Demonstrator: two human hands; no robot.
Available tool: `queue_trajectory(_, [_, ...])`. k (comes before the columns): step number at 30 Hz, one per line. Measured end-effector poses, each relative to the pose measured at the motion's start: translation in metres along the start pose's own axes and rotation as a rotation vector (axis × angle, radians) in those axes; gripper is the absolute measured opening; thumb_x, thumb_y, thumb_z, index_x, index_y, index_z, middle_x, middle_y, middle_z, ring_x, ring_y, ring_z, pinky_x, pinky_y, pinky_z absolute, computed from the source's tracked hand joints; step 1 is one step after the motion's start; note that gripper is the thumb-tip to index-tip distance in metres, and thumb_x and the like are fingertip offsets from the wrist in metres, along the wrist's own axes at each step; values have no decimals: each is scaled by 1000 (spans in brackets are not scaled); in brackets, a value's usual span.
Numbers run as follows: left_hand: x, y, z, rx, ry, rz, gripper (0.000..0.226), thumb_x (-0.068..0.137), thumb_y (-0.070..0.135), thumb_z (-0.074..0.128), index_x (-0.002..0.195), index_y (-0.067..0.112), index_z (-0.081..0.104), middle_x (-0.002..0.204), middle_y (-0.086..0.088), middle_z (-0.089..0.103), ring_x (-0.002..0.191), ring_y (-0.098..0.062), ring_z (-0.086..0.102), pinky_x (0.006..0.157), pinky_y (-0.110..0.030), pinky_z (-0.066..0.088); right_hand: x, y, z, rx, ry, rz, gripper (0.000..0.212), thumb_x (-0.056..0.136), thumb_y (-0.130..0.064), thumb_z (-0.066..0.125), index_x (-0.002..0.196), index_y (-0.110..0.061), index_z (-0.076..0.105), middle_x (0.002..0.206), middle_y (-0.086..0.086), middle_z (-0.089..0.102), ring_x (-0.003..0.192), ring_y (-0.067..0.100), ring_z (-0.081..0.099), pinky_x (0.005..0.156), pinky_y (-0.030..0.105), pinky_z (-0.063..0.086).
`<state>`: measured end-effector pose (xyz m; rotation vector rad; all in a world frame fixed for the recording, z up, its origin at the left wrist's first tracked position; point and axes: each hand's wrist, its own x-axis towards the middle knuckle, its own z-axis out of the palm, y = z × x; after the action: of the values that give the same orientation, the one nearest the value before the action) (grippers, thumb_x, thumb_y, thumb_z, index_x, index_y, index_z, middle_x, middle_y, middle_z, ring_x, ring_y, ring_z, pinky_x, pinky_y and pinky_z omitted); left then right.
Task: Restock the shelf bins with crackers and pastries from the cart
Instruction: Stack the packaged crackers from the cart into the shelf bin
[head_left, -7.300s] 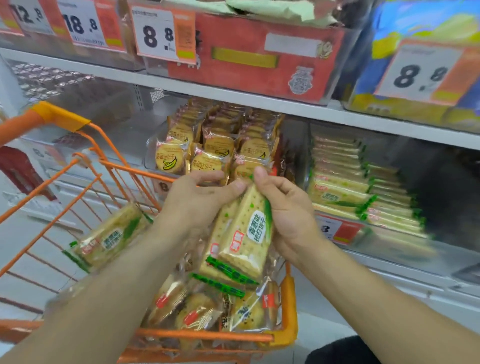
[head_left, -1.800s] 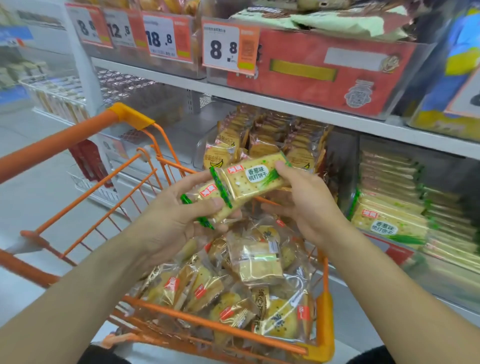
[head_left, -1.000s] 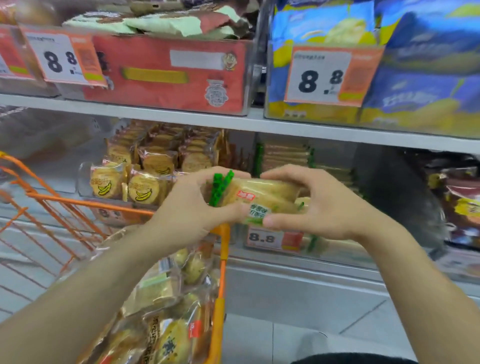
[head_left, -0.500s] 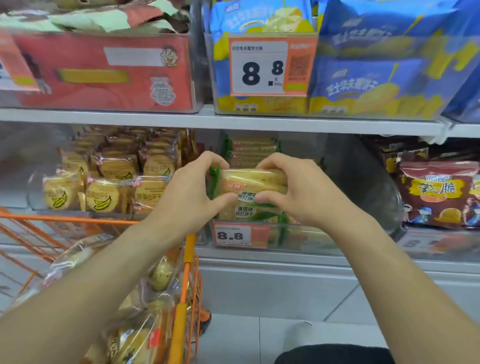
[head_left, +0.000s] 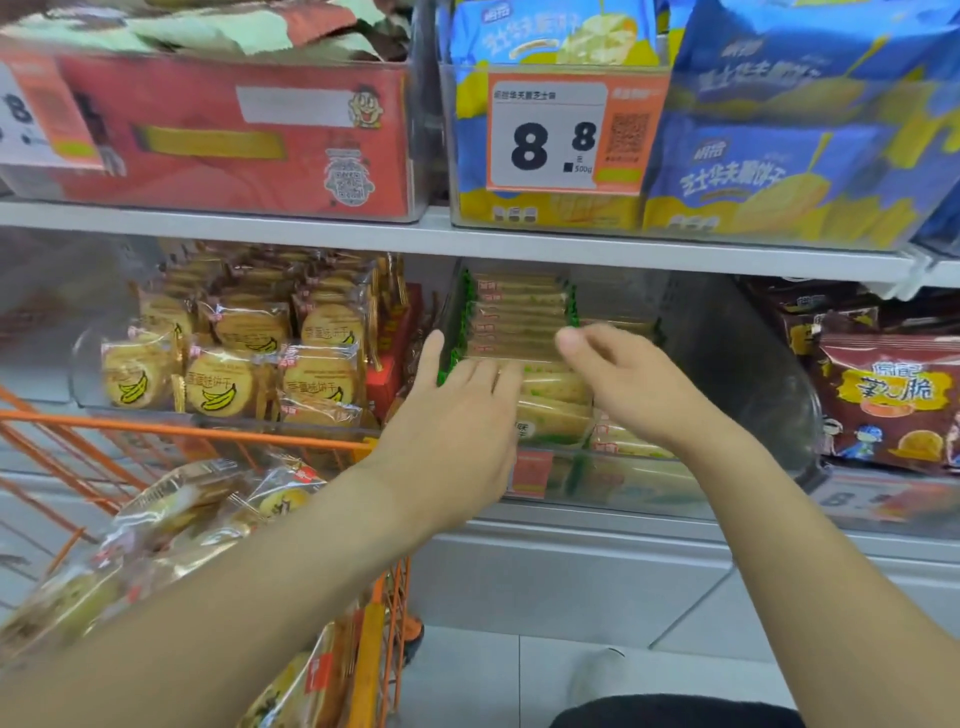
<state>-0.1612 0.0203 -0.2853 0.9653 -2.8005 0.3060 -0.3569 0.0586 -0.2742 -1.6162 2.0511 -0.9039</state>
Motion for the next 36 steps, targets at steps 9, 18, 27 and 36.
queue_trajectory(9, [27, 1, -16, 30, -189, -33, 41, 99, 47, 45, 132, 22, 45, 122, 1, 61, 113, -23, 59, 119, -58, 13, 11, 21, 13, 329, -160, 472, 51, 90, -56, 60, 106, -10, 73, 98, 11, 77, 87, 29, 74, 83, 43, 61])
queue_trajectory(18, [30, 8, -16, 15, -189, -16, 26, 100, 35, 49, 116, 17, 37, 111, -4, 64, 100, -26, 61, 96, -43, 42, 15, 17, 9, 544, -65, 483, 22, 94, -21, 69, 101, -1, 74, 85, 15, 77, 62, 21, 73, 54, 29, 58])
queue_trajectory(27, [37, 49, -14, 158, -309, -161, 68, 98, 39, 41, 147, -2, 18, 153, -37, 20, 142, -49, 23, 118, -59, 10, 30, -4, 18, 762, -47, 493, 95, 74, -69, 63, 152, -22, 39, 155, 2, 43, 140, 31, 43, 115, 57, 34])
queue_trajectory(36, [19, 46, 18, 32, -77, -166, 68, 101, 53, 19, 152, 8, 19, 159, -25, 21, 146, -42, 21, 115, -60, 20, 17, 3, 30, 783, 205, 383, 34, 84, -21, 79, 116, -16, 67, 115, 1, 70, 108, 18, 64, 99, 38, 51])
